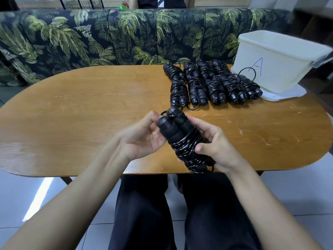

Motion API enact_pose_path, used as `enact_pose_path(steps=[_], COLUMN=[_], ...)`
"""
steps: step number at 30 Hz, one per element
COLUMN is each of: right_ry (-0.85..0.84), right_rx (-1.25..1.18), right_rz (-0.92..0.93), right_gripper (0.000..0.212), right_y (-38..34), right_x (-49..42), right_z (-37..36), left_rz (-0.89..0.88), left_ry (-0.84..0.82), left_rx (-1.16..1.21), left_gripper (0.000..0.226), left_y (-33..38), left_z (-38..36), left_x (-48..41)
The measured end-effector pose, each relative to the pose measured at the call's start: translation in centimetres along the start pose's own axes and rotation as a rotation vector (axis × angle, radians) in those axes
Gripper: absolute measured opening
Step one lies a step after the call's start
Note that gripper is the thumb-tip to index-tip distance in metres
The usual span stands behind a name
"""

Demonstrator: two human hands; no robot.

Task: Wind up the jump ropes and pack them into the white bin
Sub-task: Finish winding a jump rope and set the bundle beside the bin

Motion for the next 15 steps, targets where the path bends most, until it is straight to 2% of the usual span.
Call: enact_pose_path(steps=[1, 3, 5, 7, 10, 12, 15], right_ry=[0.038, 0.088, 0.127, 0.165, 0.15, 0.177, 0.243], right_rx=[-0.019, -0.094, -0.105, 0.025, 0.197, 0.208, 0.179], right_rz=[0.003, 0.007, -0.009, -0.015, -0.045, -0.042, -0.009], right_gripper=[0.095, 0.095, 0.09, 0.087, 0.085, 0.084, 0.078], right_y=[0.4, 1.5, 1.9, 1.6, 1.0, 0.4, -0.1], right_x=[-0.1, 0.0, 0.3, 0.6, 0.9, 1.0, 0.8], right_z=[-0.2, -0.8, -1.2, -1.0, -1.2, -1.3, -1.1], left_rz=[-0.042, -0.047, -0.038, -0.007, -0.025, -0.188, -0.586], left_ry=[0.027, -0.011, -0.02, 0.004, 0.077, 0.17, 0.233], left_rx=[0.045, 0.113, 0.211, 0.261, -0.026, -0.198, -0.303], left_gripper=[0.04, 0.03, 0.036, 0.044, 0.03, 0.028, 0.02], left_y=[0.1, -0.6, -1.3, -1.5, -0.6, 1.0, 3.1], left_z=[-0.2, -0.9, -0.2, 0.6, 0.7, 0.5, -0.7], left_x=[0.2, 0.3, -0.2, -0.4, -0.5, -0.6, -0.1])
Point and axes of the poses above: each hand's wrist, its own x-axis away from the middle knuckle, its own z-axis out of the back of the hand, y = z × x, the point moved 6 cm from there along -x, towards the middle knuckle, and after that the axes turned 5 degrees about -z, right-handed, at the moved point
